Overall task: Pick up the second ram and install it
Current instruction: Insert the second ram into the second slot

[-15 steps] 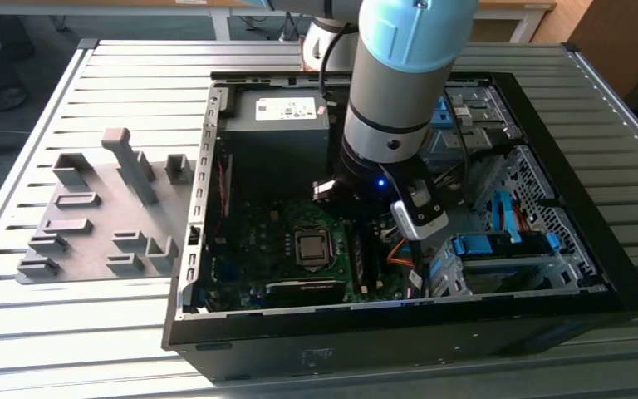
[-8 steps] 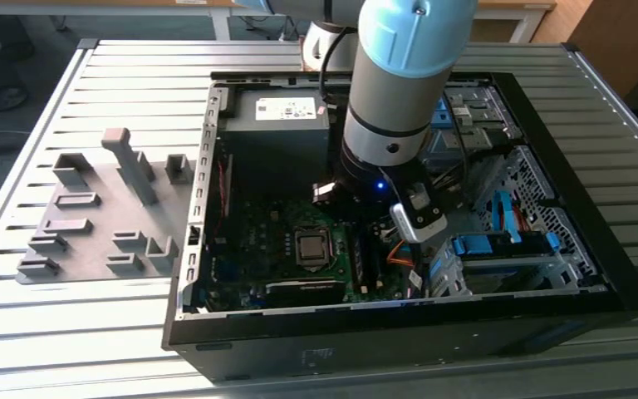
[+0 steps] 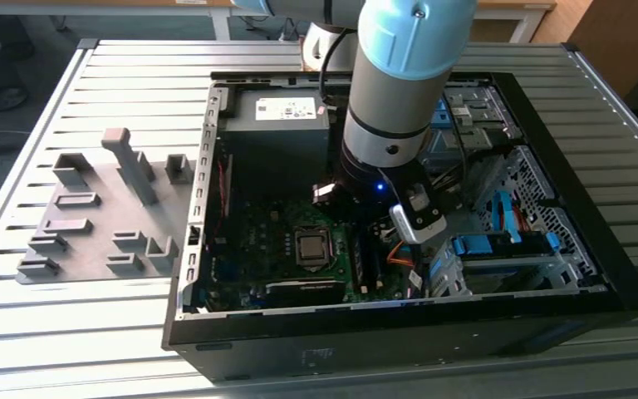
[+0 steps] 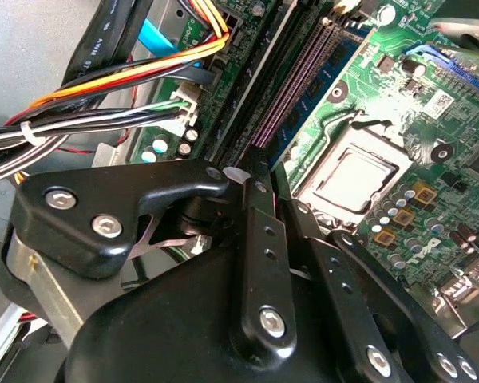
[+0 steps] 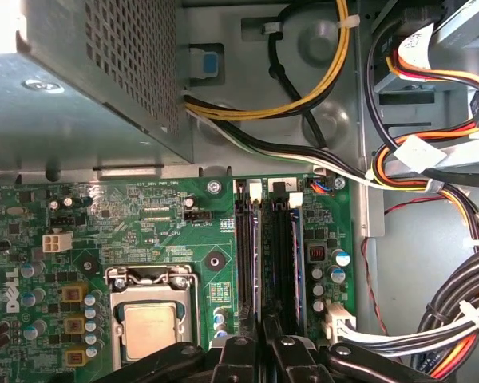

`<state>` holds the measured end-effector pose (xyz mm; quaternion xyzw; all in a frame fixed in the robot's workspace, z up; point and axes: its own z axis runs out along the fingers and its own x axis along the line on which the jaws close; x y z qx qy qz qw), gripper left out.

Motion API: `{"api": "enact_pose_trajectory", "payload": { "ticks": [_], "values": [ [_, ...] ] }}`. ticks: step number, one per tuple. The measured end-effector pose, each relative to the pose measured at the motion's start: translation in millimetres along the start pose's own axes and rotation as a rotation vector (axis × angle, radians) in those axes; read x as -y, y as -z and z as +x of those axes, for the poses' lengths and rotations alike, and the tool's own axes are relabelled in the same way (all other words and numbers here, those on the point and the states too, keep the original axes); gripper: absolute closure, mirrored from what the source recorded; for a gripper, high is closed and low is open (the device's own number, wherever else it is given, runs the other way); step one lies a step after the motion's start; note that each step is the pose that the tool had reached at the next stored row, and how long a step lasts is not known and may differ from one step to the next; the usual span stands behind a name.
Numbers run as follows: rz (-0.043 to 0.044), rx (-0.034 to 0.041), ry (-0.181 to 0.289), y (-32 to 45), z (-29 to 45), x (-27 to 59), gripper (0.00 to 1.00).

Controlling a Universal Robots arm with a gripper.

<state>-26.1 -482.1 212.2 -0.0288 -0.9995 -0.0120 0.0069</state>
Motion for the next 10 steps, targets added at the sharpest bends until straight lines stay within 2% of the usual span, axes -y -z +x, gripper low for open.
{"api": "enact_pose_trajectory", "payload": {
  "ticks": [10],
  "values": [
    [-0.0001, 0.0000, 0.000, 1.0, 0.0, 0.0, 0.86]
  ]
}}
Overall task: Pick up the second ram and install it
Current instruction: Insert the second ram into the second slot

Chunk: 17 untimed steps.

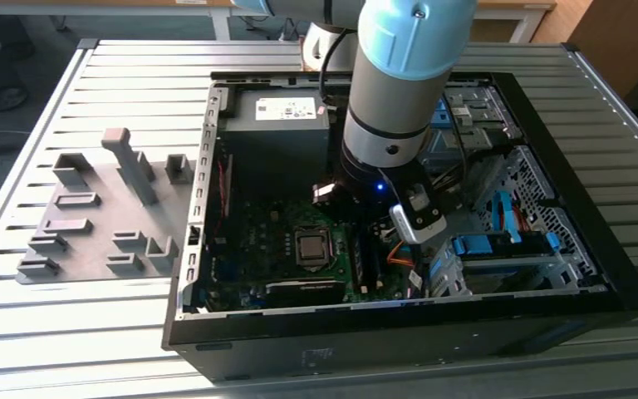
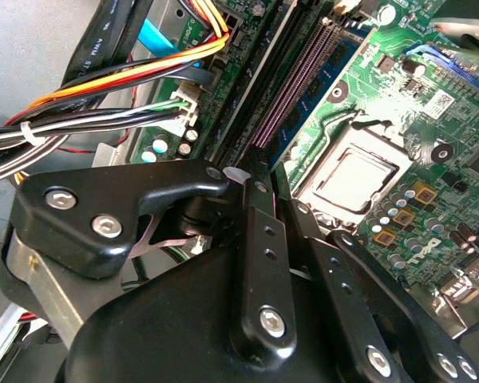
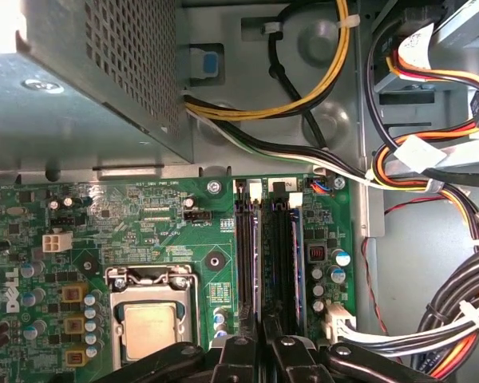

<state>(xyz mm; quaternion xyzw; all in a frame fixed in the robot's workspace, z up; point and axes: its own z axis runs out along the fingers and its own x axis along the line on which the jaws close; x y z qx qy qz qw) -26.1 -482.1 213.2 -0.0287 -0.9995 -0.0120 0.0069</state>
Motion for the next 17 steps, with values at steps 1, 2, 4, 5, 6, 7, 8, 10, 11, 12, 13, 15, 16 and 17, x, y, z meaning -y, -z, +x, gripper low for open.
{"api": "enact_pose_trajectory", "payload": {
  "ticks": [1, 2, 4, 5, 6, 7, 8, 10, 11, 12, 13, 15, 16, 17],
  "values": [
    [0.0001, -0.0001, 0.000, 1.3, 0.0, 0.0, 0.86],
    [0.0000, -0.0003, 0.000, 2.6, 0.0, -0.1, 0.86],
    [0.0000, -0.0011, 0.000, 4.7, 0.1, -0.1, 0.86],
    [-0.0001, -0.0012, 0.000, 4.7, 0.0, -0.1, 0.86],
    [-0.0001, -0.0013, 0.001, 4.7, 0.0, -0.1, 0.86],
    [-0.0001, -0.0014, 0.004, 4.7, 0.0, -0.1, 0.86],
    [0.0002, -0.0016, 0.011, 4.7, -0.1, -0.1, 0.86],
    [0.0003, -0.0020, 0.026, 4.3, -0.2, -0.1, 0.86],
    [0.0005, -0.0022, 0.034, 4.1, -0.2, -0.1, 0.86],
    [0.0004, -0.0023, 0.039, 3.8, -0.3, -0.1, 0.86],
    [0.0002, -0.0023, 0.042, 3.3, -0.3, -0.1, 0.86],
    [-0.0001, -0.0024, 0.044, 2.1, -0.3, -0.1, 0.86],
    [-0.0001, -0.0024, 0.045, 1.6, -0.3, 0.0, 0.86],
    [-0.0001, -0.0025, 0.046, 1.2, -0.3, 0.0, 0.86]
  ]
}}
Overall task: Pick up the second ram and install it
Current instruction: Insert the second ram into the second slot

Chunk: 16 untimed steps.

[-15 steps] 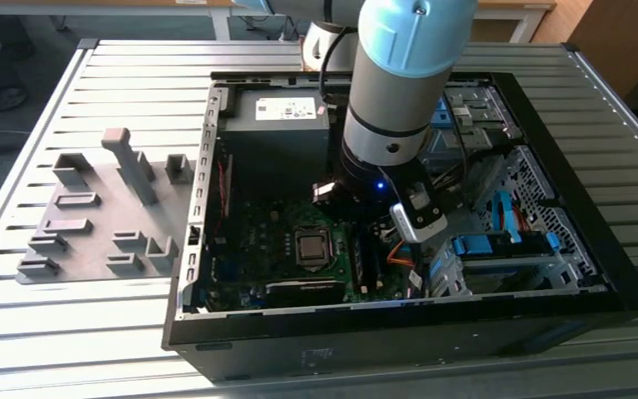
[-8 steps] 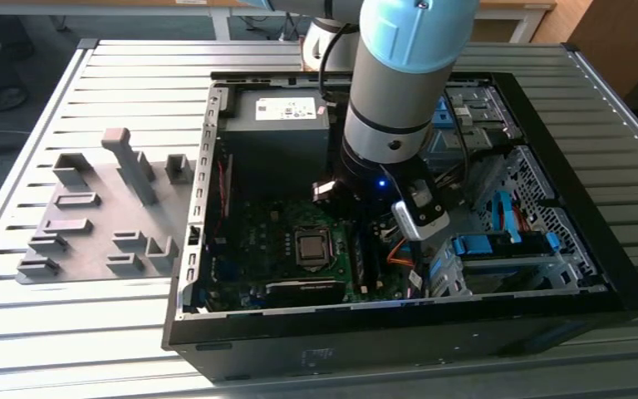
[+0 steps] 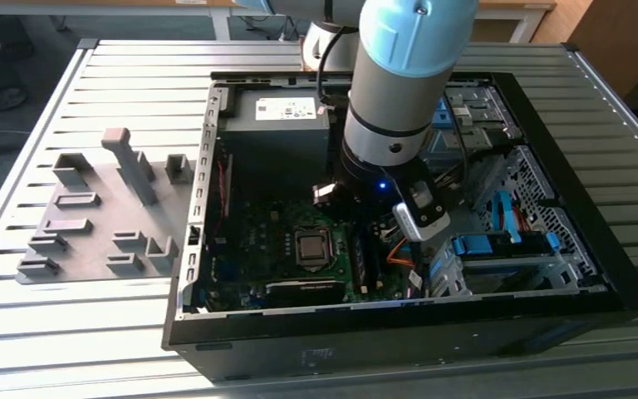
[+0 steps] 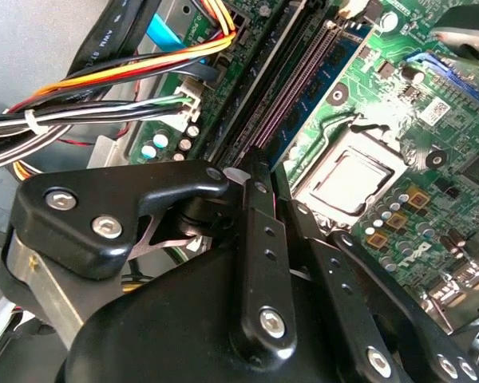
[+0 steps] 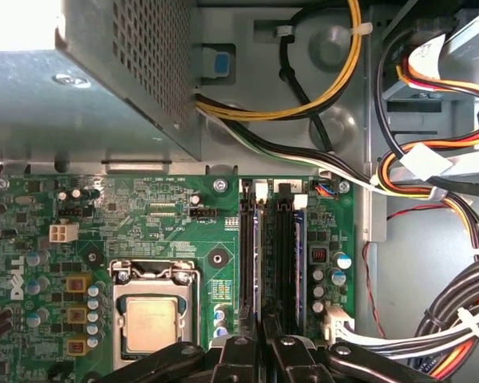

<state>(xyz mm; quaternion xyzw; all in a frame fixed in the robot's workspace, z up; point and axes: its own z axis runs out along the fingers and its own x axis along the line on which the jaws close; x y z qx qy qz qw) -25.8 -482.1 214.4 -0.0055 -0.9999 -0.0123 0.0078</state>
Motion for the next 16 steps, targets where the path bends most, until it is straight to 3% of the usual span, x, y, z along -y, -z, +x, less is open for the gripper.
{"api": "enact_pose_trajectory", "payload": {
  "ticks": [4, 8, 16],
  "values": [
    [-0.0014, -0.0003, 0.003, -0.2, -0.1, 0.0, 0.86],
    [-0.0134, -0.0002, 0.007, -0.3, -0.1, 0.0, 0.86],
    [-0.0092, -0.0007, 0.019, -0.4, -0.2, 0.0, 0.86]
  ]
}}
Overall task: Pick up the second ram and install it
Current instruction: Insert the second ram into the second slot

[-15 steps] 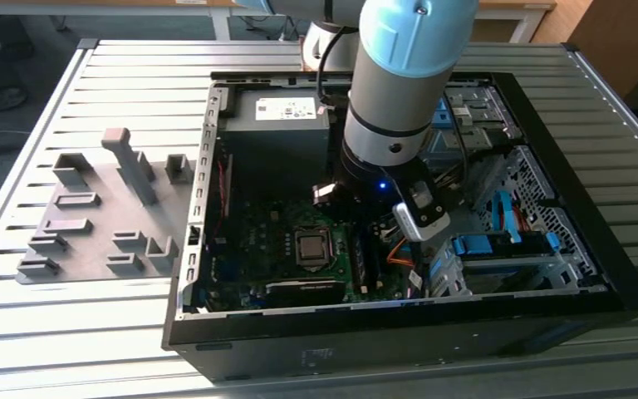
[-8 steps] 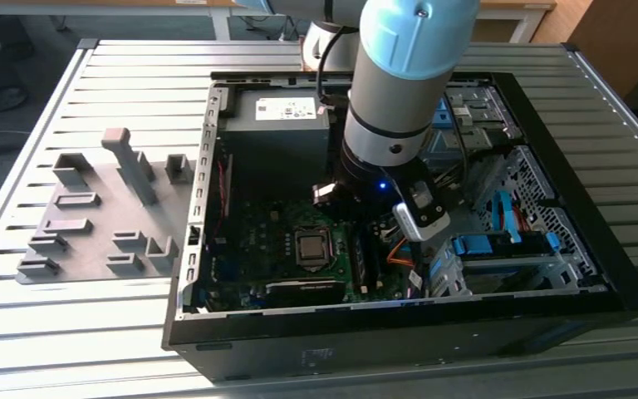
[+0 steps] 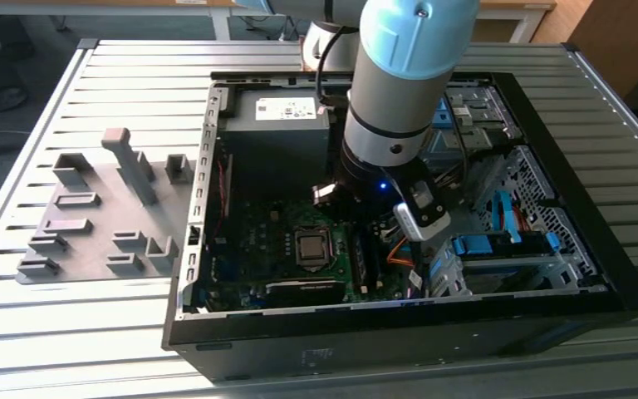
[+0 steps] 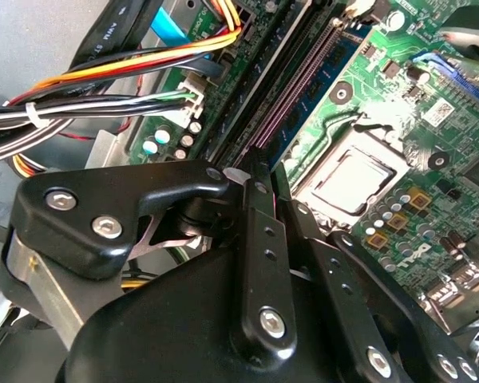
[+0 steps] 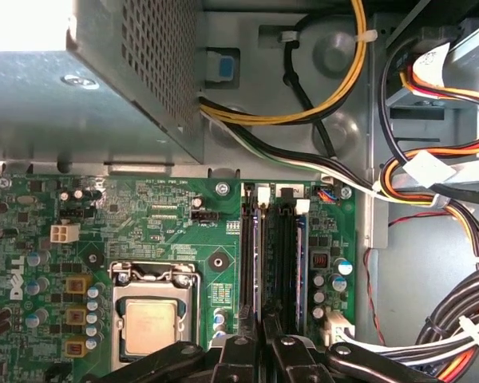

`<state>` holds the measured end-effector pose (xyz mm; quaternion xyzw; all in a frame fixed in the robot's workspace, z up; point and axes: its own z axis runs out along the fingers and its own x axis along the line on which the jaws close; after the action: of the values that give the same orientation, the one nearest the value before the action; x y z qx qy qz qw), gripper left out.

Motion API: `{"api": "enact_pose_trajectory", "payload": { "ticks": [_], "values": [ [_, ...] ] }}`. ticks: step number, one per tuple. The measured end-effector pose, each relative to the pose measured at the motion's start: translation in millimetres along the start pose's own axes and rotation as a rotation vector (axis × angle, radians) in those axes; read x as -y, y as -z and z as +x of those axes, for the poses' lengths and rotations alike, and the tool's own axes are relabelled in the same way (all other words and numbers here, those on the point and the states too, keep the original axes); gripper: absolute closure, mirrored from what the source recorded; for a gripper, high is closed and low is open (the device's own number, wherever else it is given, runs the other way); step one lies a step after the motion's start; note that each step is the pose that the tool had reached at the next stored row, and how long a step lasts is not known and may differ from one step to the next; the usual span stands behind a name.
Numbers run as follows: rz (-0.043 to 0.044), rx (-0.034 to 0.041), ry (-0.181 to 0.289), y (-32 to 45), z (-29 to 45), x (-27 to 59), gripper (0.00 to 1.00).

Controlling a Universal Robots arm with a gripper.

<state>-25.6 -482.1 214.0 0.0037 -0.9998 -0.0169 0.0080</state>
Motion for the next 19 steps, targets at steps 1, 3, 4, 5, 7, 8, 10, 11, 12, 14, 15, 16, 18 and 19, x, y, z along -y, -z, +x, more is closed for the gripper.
{"api": "enact_pose_trajectory", "payload": {
  "ticks": [1, 3, 4, 5, 7, 8, 10, 11, 12, 14, 15, 16, 18, 19],
  "values": [
    [0.0021, 0.0000, 0.001, -0.1, 0.0, 0.0, 0.86],
    [0.0040, -0.0001, 0.002, -0.6, 0.1, 0.1, 0.86],
    [0.0044, -0.0002, 0.003, -1.0, 0.1, 0.2, 0.86],
    [0.0039, 0.0000, 0.003, -1.7, 0.0, 0.1, 0.86],
    [0.0039, 0.0000, 0.004, -2.7, 0.0, 0.1, 0.86],
    [0.0041, -0.0001, 0.004, -3.0, 0.0, 0.1, 0.86],
    [0.0043, -0.0002, 0.004, -3.4, 0.0, 0.2, 0.86],
    [0.0043, -0.0002, 0.004, -3.5, 0.0, 0.2, 0.86],
    [0.0041, -0.0001, 0.004, -3.8, 0.0, 0.2, 0.86],
    [0.0041, -0.0001, 0.004, -3.9, 0.0, 0.2, 0.86],
    [0.0041, -0.0001, 0.004, -3.9, 0.0, 0.2, 0.86],
    [0.0040, -0.0001, 0.004, -3.9, 0.0, 0.2, 0.86],
    [0.0035, -0.0001, 0.003, -3.9, 0.0, 0.2, 0.86],
    [0.0034, -0.0003, 0.002, -3.9, -0.1, 0.3, 0.86]
  ]
}}
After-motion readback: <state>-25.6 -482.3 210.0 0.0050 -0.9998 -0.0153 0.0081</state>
